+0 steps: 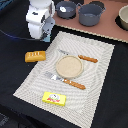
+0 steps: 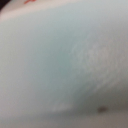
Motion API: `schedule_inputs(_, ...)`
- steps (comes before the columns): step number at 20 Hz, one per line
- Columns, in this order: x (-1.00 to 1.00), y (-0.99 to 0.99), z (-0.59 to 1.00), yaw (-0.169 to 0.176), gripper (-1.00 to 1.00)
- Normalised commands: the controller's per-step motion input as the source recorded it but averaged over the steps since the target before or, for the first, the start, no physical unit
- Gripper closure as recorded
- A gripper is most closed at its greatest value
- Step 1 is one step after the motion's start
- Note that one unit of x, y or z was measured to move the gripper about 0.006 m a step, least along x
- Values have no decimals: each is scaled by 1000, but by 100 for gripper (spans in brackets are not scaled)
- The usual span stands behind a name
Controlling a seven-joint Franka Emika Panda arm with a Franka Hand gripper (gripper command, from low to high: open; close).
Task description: Interact with the objects in diverse but meaningful ways.
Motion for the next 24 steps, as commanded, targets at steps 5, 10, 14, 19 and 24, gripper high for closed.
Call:
schedule_inputs(5,-7,63,-64,1,100)
schedule_inputs(10,246,34,290,0,100)
schedule_inputs(14,851,96,928,2,100)
schedule_inputs(19,862,51,918,0,100)
schedule_inputs(24,863,15,504,0,100)
